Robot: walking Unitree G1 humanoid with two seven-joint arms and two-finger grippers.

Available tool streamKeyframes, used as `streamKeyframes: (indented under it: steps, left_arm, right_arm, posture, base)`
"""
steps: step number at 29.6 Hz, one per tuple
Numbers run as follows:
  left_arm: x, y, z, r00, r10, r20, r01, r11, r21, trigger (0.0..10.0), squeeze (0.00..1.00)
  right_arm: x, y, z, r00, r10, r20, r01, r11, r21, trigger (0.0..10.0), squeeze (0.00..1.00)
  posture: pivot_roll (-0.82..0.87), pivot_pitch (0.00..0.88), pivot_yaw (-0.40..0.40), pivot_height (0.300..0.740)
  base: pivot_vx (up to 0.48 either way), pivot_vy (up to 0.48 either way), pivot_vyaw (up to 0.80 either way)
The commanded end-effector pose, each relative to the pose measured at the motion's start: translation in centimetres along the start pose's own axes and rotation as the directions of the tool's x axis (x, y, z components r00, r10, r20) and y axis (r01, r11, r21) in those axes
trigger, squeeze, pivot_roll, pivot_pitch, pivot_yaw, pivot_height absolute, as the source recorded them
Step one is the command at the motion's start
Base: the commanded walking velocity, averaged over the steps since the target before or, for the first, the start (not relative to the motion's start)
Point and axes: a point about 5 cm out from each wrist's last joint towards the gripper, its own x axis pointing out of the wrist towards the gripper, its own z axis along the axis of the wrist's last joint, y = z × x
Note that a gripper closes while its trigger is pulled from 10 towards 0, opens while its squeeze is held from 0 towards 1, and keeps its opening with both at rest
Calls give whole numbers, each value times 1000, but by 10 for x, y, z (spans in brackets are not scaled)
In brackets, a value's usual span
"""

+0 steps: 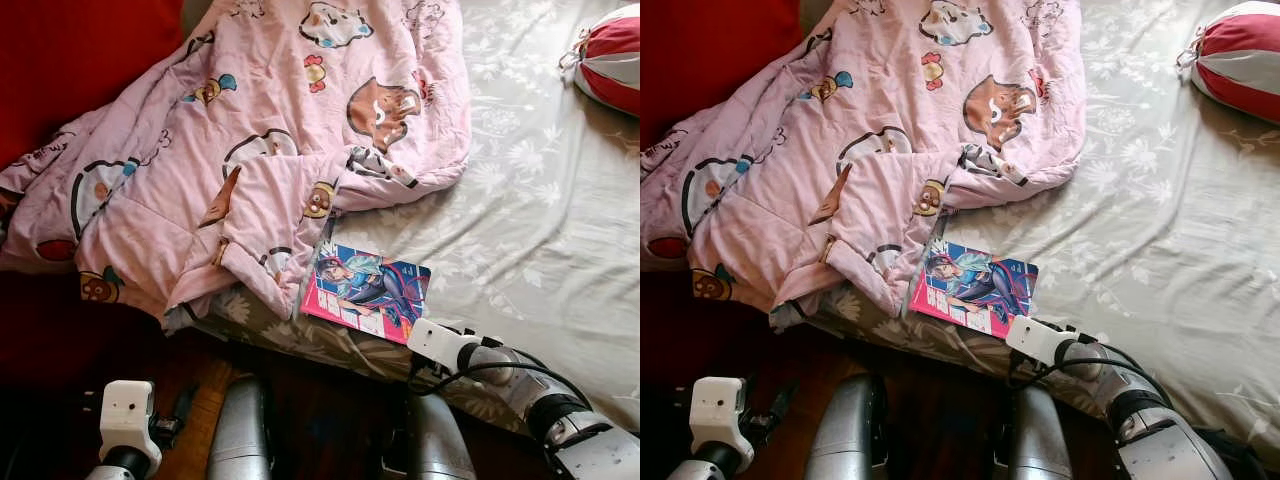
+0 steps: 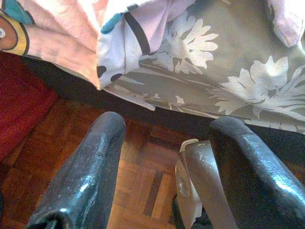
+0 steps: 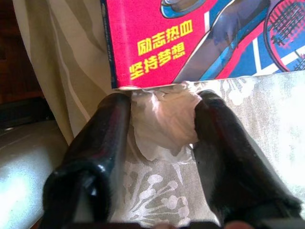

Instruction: Clean up the room

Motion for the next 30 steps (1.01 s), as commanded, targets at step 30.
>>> streamKeyframes:
  steps: [30]
  left_arm:
    - [8, -12, -20, 997, -25, -68, 25, 1000, -8, 10000, 0]
  right_arm:
    - [-2, 16, -19, 996, -84, -26, 88, 961, 261, 0, 0]
  posture:
    - [242, 254, -15, 607]
  base:
    - [0, 0, 0]
